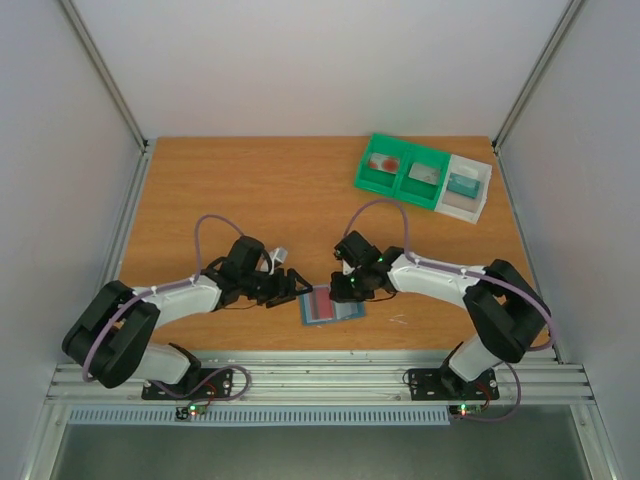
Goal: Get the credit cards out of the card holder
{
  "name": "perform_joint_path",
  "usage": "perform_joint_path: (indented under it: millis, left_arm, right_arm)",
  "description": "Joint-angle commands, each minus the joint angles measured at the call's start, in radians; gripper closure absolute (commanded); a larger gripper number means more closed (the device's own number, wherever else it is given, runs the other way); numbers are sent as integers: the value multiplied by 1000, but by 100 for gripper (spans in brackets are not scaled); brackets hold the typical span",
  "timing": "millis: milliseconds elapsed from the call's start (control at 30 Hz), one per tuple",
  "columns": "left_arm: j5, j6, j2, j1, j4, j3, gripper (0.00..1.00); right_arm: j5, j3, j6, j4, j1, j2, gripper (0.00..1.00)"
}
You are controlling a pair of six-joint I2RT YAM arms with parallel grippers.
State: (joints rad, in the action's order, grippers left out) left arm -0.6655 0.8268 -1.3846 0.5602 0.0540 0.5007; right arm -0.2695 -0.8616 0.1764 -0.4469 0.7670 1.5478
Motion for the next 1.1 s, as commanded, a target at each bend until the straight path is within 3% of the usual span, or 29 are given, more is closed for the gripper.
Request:
perform_joint_path:
  millis: [0, 333, 600, 867, 1067]
  left_arm:
    - [-28, -4, -2, -3, 83, -19, 28]
    - [58, -4, 90, -5, -17, -46, 29]
    - [105, -13, 142, -6, -114, -43, 33]
    - [97, -5, 132, -6, -89, -58, 37]
    - [77, 16, 129, -7, -28, -86, 46]
  right_arm:
    - [8, 19, 32, 67, 38, 56, 79]
    - [-13, -7, 132, 178, 131, 147, 81]
    - [2, 15, 157, 209, 151, 115, 83]
    - [0, 41, 158, 223, 156, 134, 88]
    - [18, 77, 176, 253, 161, 134, 96]
